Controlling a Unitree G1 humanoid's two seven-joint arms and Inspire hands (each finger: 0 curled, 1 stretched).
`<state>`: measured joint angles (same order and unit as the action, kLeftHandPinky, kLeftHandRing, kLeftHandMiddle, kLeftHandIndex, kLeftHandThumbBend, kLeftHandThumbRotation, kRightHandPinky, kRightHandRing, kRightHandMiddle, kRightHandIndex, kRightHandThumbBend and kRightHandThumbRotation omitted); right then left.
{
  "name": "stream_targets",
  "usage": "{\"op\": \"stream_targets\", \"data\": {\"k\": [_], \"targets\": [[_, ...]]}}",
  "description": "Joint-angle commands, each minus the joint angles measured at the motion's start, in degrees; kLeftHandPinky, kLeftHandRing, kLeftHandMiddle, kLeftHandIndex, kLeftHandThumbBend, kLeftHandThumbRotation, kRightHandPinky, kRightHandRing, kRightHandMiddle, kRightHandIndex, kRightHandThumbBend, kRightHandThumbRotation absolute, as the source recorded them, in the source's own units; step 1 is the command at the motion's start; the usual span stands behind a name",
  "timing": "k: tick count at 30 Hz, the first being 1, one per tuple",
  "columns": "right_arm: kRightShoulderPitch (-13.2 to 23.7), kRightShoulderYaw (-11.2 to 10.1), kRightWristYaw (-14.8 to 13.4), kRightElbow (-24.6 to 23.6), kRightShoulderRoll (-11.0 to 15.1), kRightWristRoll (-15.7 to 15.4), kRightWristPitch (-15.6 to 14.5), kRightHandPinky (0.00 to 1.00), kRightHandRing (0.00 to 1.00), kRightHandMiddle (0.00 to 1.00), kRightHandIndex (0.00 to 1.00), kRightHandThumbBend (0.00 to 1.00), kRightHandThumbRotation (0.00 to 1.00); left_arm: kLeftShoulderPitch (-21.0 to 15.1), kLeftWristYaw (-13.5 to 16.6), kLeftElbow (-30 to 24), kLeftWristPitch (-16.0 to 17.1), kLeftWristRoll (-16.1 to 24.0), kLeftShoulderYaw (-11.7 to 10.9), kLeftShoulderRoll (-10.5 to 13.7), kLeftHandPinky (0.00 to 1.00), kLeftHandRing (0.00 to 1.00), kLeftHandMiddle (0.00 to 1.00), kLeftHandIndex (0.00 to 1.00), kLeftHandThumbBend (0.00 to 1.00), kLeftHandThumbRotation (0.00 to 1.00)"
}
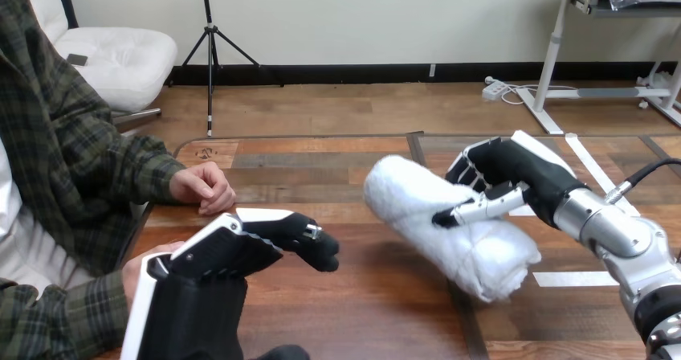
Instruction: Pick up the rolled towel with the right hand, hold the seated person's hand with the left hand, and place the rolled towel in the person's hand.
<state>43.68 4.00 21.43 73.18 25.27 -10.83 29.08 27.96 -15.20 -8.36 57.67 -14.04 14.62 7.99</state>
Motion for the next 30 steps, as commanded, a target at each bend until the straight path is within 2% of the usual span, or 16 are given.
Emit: {"op": "stream_targets", "data": {"k": [1,5,8,11,15,20,26,28,30], "targets": [[1.81,-5.38,4.52,-4.35,1.29,6.54,2.59,0.3,0.33,0.4,0.41,0.85,0.0,-2.26,0.21,1.06,-0.82,1.01,-0.85,-1.14,0.48,0.52,0.58,0.6,0.88,0.58],[1.53,-7.24,7.38,-4.85,1.02,9.59,1.5,0.29,0.33,0.4,0.41,0.85,0.0,-2.33,1.18,2.2,0.3,2.69,-1.65,-2.67,0.48,0.52,0.58,0.6,0.89,0.59],[1.09,-8.43,9.31,-5.84,0.85,11.85,0.84,0.3,0.33,0.39,0.41,0.85,0.0,-2.23,0.84,2.47,-0.17,0.87,-0.4,-2.22,0.48,0.53,0.58,0.6,0.89,0.58],[0.78,-9.74,11.66,-6.45,0.59,14.12,0.48,0.3,0.33,0.39,0.41,0.85,0.0,-1.63,2.18,2.63,-0.44,4.55,-2.42,-2.67,0.48,0.53,0.58,0.6,0.89,0.59],[-0.04,-10.29,12.28,-7.82,0.74,15.07,0.2,0.29,0.32,0.39,0.41,0.84,0.0,-1.2,3.54,2.91,-0.37,6.5,-3.06,-3.09,0.48,0.53,0.58,0.6,0.9,0.62],[-1.12,-11.4,13.49,-9.29,0.51,16.76,-0.16,0.29,0.32,0.39,0.41,0.84,0.0,-1.55,3.93,3.62,-0.27,6.83,-2.87,-2.57,0.47,0.52,0.58,0.6,0.9,0.63],[-2.29,-12.15,14.09,-10.6,0.12,18.09,-0.29,0.29,0.32,0.39,0.42,0.84,0.0,-2.04,4.18,4.24,-0.32,6.95,-2.84,-2.21,0.48,0.53,0.58,0.6,0.9,0.61],[-2.62,-12.72,15.11,-10.84,-0.1,19.14,-0.79,0.28,0.32,0.39,0.42,0.84,0.0,-2.19,4.39,4.36,-0.47,7.62,-3.23,-2.07,0.49,0.54,0.58,0.6,0.89,0.6],[-3.19,-13.1,16.1,-10.89,-0.27,19.96,-0.08,0.28,0.32,0.39,0.42,0.84,0.0,-1.95,4.46,3.69,-1.78,8.15,-3.42,-1.45,0.49,0.54,0.59,0.61,0.88,0.58]]}}
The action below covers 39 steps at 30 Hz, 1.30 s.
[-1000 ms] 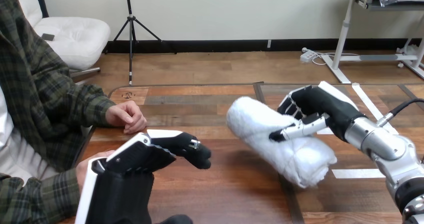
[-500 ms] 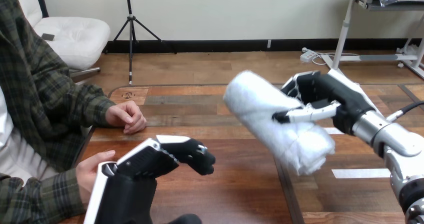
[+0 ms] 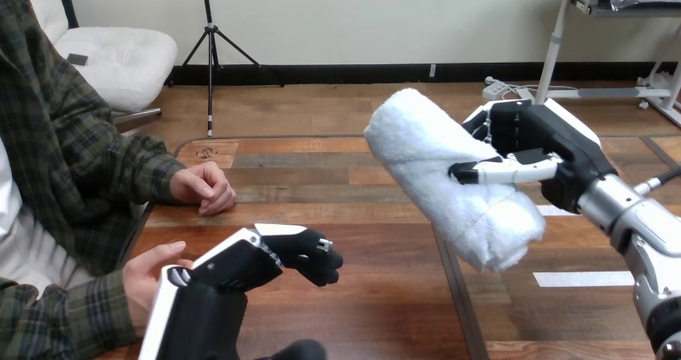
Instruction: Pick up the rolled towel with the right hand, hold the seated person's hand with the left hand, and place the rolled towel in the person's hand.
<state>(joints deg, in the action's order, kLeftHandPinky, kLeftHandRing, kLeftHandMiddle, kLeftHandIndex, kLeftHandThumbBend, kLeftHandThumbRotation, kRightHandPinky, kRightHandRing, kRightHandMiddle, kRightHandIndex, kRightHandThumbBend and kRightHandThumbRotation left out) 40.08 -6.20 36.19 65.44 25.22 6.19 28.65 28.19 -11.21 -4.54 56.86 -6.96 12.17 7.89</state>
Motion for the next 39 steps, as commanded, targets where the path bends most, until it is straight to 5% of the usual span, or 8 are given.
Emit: {"op": "stream_targets", "data": {"k": [1,5,10,14,19,22,30,39], "targets": [[0.27,-2.93,1.52,-3.18,-0.24,3.09,0.6,0.28,0.32,0.39,0.42,0.84,0.0,-2.1,0.49,-0.33,-1.33,1.15,-0.97,-1.17,0.5,0.54,0.59,0.61,0.88,0.57],[-0.71,-3.47,1.59,-3.28,-0.32,3.64,1.19,0.29,0.32,0.39,0.43,0.84,0.0,-0.85,1.58,-2.94,-5.05,4.87,-2.71,-0.69,0.52,0.56,0.6,0.63,0.88,0.53],[-1.51,-4.16,2.32,-3.59,-0.7,4.76,1.23,0.29,0.32,0.39,0.43,0.85,0.0,-1.05,2.65,-3.73,-5.73,8.34,-4.31,-0.57,0.53,0.58,0.61,0.64,0.87,0.47],[-2.17,-5.23,4.26,-3.51,-1.14,6.6,0.78,0.29,0.32,0.39,0.44,0.86,0.0,-0.37,5.43,-5.04,-6.66,16.62,-8.66,-1.0,0.53,0.59,0.62,0.65,0.88,0.45],[-3.12,-5.62,4.22,-3.89,-1.36,6.97,0.46,0.3,0.32,0.39,0.44,0.87,0.0,0.81,7.17,-7.78,-9.53,21.43,-10.85,-0.54,0.56,0.62,0.65,0.67,0.94,0.43],[-3.61,-5.94,3.97,-3.95,-1.68,7.34,0.52,0.29,0.32,0.38,0.44,0.89,0.0,1.2,11.26,-9.82,-9.75,31.36,-15.12,-1.53,0.59,0.64,0.67,0.69,0.97,0.46],[-4.55,-6.53,5.96,-3.64,-1.94,8.5,0.98,0.3,0.32,0.39,0.44,0.89,0.0,4.51,11.43,-17.65,-14.93,39.05,-18.92,0.45,0.71,0.75,0.77,0.77,1.0,0.48],[-4.87,-7.0,7.42,-3.15,-1.86,8.87,0.66,0.3,0.33,0.39,0.44,0.9,0.0,7.55,10.48,-24.76,-18.29,41.16,-22.24,1.93,0.78,0.81,0.82,0.83,1.0,0.46]]}}
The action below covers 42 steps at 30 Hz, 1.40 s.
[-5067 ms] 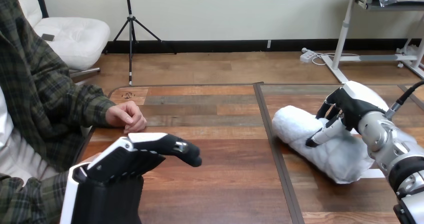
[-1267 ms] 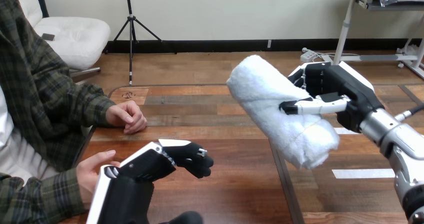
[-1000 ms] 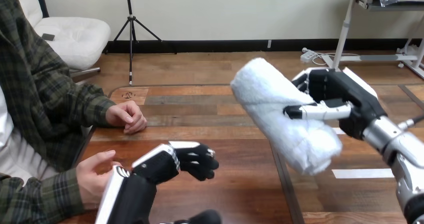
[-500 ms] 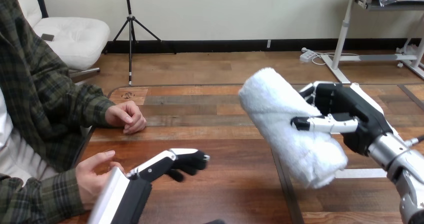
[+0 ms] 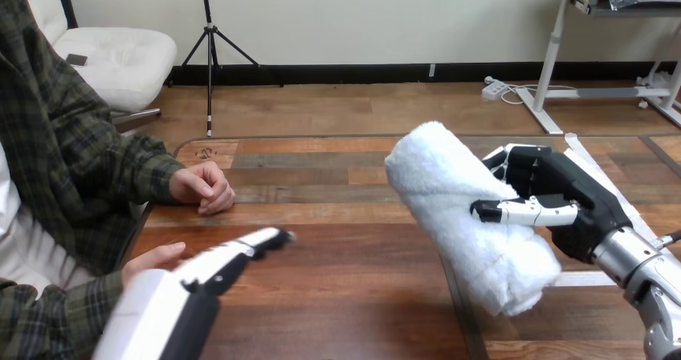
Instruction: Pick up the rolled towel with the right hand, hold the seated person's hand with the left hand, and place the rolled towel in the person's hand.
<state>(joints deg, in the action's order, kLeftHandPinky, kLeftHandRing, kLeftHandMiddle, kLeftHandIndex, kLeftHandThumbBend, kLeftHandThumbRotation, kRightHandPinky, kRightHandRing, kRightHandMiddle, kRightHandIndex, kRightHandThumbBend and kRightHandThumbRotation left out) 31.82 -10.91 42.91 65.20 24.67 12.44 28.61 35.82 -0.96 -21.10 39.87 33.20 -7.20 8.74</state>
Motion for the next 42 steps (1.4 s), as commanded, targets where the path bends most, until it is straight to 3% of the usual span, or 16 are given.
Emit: {"op": "stream_targets", "data": {"k": [1,11,20,27,42], "targets": [[3.34,-2.3,0.74,-2.95,-1.31,2.57,0.74,0.3,0.33,0.39,0.45,0.9,0.0,0.17,0.08,-8.8,-1.52,0.89,-3.2,1.33,0.79,0.82,0.83,0.83,1.0,0.45],[2.97,-2.22,0.37,-3.56,-1.19,2.13,0.29,0.29,0.32,0.39,0.44,0.92,0.0,2.53,-2.51,-16.06,-4.89,-0.32,-7.83,3.44,0.76,0.81,0.84,0.84,1.0,0.41],[2.69,-2.2,0.34,-3.94,-1.18,1.99,0.4,0.28,0.32,0.38,0.44,0.92,0.0,2.39,-4.24,-19.1,-7.32,-2.94,-11.71,5.4,0.75,0.8,0.83,0.82,1.0,0.37],[2.74,-2.25,0.86,-4.04,-1.16,2.22,-0.03,0.28,0.31,0.38,0.44,0.92,0.0,1.85,-5.06,-19.14,-8.57,-2.96,-14.87,7.22,0.73,0.8,0.82,0.82,1.0,0.36],[2.38,-2.08,0.71,-5.01,-1.04,2.13,0.28,0.28,0.31,0.38,0.44,0.93,0.0,0.4,-6.97,-15.81,-10.64,-4.86,-18.08,11.28,0.71,0.78,0.8,0.81,1.0,0.29]]}}
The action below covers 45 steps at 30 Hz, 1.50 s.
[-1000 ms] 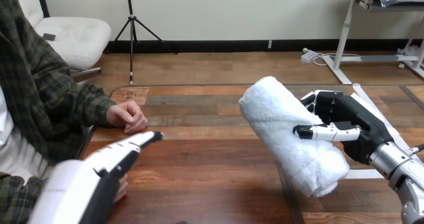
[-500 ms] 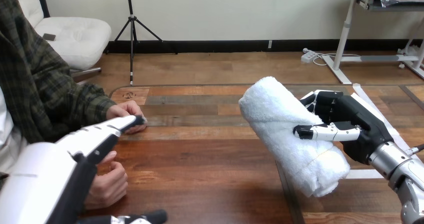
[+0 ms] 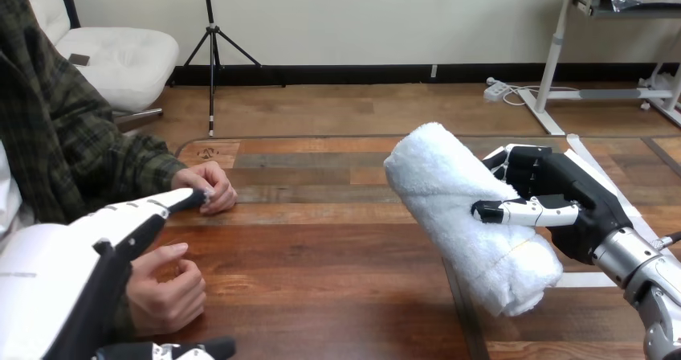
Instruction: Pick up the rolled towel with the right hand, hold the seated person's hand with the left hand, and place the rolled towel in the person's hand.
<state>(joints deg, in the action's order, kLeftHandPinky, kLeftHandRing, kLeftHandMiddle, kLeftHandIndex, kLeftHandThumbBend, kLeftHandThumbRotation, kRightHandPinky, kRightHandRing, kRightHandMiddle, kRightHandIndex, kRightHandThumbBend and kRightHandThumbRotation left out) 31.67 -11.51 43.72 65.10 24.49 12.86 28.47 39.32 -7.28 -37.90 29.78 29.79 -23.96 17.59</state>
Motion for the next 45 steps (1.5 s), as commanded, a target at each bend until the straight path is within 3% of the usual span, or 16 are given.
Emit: {"op": "stream_targets", "data": {"k": [1,14,26,32,45], "targets": [[2.52,-1.48,-0.04,-5.0,-0.85,1.74,0.34,0.27,0.31,0.38,0.44,0.93,0.0,-3.19,-0.89,1.26,-0.73,-1.78,-1.43,2.79,0.71,0.78,0.8,0.81,1.0,0.29],[1.52,-1.47,-0.16,-8.27,-0.54,1.96,-1.45,0.27,0.31,0.38,0.43,0.93,0.0,-5.43,-2.0,5.15,-1.67,-1.69,-2.06,5.94,0.68,0.77,0.79,0.79,1.0,0.29],[-0.62,-1.62,0.57,-14.76,-0.2,3.53,-6.02,0.27,0.3,0.38,0.43,0.93,0.0,-7.55,-2.62,8.52,-3.68,-0.08,-1.67,8.05,0.67,0.76,0.78,0.79,1.0,0.29],[-1.92,-1.68,0.87,-17.97,0.1,4.06,-6.81,0.27,0.31,0.39,0.43,0.93,0.0,-8.94,-1.73,11.4,-4.36,1.57,-1.45,9.0,0.66,0.76,0.78,0.78,1.0,0.27],[-4.23,-2.32,5.02,-23.29,0.88,7.04,-6.79,0.27,0.31,0.4,0.45,0.89,0.0,-11.39,-2.13,17.9,-6.41,4.33,-0.83,12.14,0.67,0.77,0.79,0.79,1.0,0.23]]}}
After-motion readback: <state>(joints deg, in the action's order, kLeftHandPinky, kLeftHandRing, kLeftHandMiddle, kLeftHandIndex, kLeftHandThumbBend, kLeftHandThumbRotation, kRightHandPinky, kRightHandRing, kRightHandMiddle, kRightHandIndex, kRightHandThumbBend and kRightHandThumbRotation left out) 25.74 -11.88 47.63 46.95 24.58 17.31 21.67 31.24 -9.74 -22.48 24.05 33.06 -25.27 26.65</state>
